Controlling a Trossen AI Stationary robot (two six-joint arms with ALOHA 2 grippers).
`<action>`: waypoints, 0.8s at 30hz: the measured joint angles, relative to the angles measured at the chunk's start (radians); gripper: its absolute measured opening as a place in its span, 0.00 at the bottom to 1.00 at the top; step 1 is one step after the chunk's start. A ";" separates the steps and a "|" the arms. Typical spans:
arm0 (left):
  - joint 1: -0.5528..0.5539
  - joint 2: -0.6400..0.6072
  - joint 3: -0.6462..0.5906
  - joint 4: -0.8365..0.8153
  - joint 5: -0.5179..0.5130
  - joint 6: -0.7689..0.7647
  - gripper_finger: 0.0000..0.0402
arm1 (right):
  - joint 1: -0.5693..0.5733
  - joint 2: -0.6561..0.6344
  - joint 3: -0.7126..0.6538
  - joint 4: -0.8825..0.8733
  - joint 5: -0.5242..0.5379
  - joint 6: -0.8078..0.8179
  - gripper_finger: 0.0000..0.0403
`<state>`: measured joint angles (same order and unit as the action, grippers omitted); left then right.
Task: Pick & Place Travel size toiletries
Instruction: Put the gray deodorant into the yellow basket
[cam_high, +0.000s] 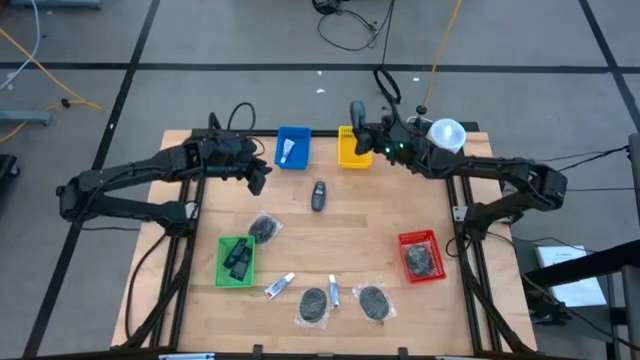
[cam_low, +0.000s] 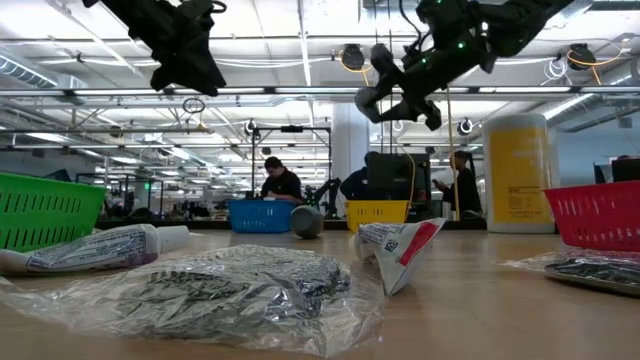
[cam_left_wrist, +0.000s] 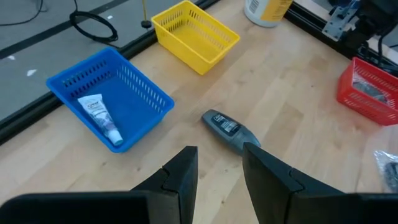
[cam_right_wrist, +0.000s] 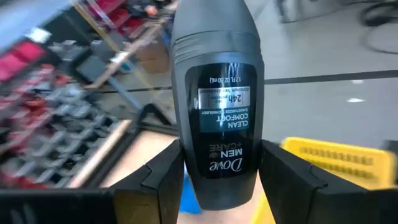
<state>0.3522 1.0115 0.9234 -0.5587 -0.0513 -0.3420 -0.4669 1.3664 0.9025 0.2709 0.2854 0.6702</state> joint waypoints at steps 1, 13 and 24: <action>0.003 0.000 0.000 0.001 0.003 0.000 0.31 | -0.007 0.007 0.014 -0.032 0.002 -0.001 0.43; 0.003 0.000 0.000 0.000 0.005 -0.007 0.31 | -0.016 0.178 0.110 -0.253 -0.001 0.086 0.43; 0.003 0.000 0.000 0.000 0.050 0.000 0.31 | -0.016 0.304 0.107 -0.274 -0.003 0.075 0.43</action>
<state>0.3550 1.0115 0.9234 -0.5587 -0.0014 -0.3420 -0.4831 1.6706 1.0092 -0.0030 0.2829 0.7452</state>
